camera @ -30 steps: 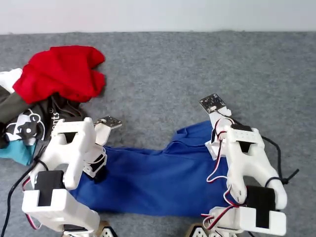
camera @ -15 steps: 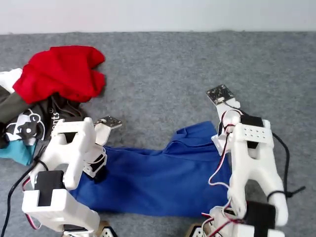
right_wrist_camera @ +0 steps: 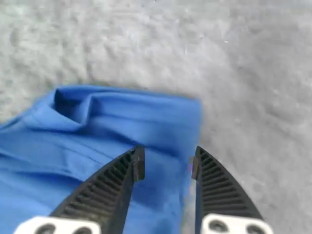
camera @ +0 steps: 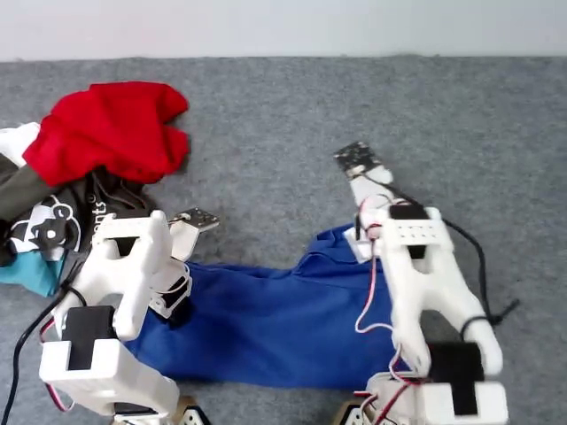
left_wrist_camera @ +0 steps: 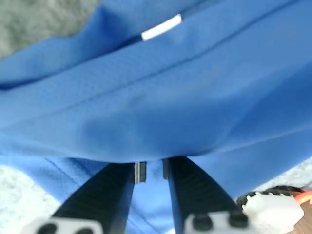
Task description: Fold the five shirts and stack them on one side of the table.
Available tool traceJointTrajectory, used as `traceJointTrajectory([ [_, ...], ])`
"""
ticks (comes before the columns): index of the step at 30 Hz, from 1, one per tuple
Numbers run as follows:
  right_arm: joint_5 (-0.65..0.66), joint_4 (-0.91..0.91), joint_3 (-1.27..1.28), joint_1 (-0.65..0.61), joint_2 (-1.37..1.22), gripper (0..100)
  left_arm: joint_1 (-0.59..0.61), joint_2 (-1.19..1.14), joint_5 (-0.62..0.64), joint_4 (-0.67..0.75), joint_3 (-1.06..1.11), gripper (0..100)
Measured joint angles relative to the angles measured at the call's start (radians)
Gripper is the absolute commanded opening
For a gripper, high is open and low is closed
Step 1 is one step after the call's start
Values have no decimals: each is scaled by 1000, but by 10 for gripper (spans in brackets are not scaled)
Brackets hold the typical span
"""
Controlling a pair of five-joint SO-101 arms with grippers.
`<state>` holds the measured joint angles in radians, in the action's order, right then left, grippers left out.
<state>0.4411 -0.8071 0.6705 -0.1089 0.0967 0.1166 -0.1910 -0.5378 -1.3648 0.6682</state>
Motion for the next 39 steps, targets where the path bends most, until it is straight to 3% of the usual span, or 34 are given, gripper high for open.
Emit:
traceJointTrajectory([
  [12, -5, 9, -176, -106, -235, 173, 0, 0, 0, 0, 0, 73],
  [27, -5, 12, -193, -206, -255, 173, 0, 0, 0, 0, 0, 73],
  [39, -5, 120, -209, -222, -255, 173, 0, 0, 0, 0, 0, 73],
])
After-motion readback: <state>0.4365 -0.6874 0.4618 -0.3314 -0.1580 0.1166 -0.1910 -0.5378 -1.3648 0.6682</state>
